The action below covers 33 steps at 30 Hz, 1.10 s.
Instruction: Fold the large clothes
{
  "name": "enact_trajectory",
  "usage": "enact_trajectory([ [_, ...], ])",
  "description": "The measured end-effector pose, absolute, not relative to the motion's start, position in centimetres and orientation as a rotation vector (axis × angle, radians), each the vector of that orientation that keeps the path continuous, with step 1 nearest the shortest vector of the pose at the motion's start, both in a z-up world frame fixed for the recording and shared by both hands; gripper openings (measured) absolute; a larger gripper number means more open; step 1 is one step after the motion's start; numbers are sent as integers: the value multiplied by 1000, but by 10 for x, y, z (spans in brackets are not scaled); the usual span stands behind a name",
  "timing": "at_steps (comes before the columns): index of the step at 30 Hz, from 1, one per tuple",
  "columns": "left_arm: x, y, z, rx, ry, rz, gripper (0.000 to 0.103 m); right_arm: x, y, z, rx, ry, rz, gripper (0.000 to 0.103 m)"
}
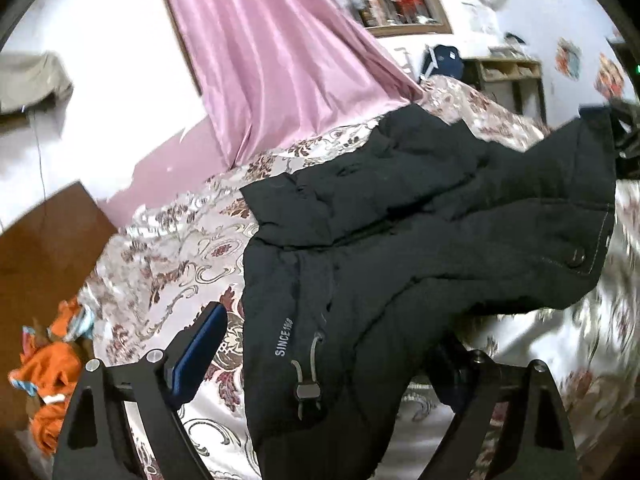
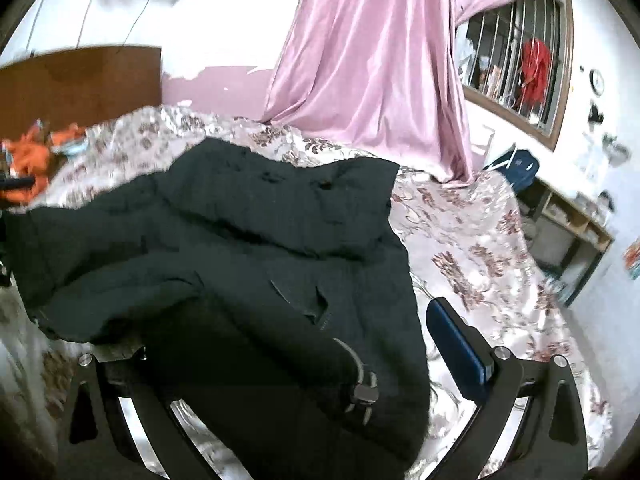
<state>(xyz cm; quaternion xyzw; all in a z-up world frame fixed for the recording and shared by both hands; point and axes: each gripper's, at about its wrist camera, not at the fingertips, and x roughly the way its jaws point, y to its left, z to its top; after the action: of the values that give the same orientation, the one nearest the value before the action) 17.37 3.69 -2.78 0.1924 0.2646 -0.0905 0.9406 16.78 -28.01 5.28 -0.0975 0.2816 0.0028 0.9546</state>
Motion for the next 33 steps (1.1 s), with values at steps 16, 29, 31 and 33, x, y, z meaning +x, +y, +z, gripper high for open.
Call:
enact_trajectory([
  [16,183,40,-10,332,532,-123,82,202,-300,58,-147,592,4,91],
  [29,146,5,-42,551,549,-134,50,148,-231,6,-519,620,31,29],
  [31,142,1,-46,565,581,-159,36,145,-230,-1,-483,652,41,21],
  [33,138,-2,-50,582,617,-202,22,140,-231,-6,-479,666,45,16],
])
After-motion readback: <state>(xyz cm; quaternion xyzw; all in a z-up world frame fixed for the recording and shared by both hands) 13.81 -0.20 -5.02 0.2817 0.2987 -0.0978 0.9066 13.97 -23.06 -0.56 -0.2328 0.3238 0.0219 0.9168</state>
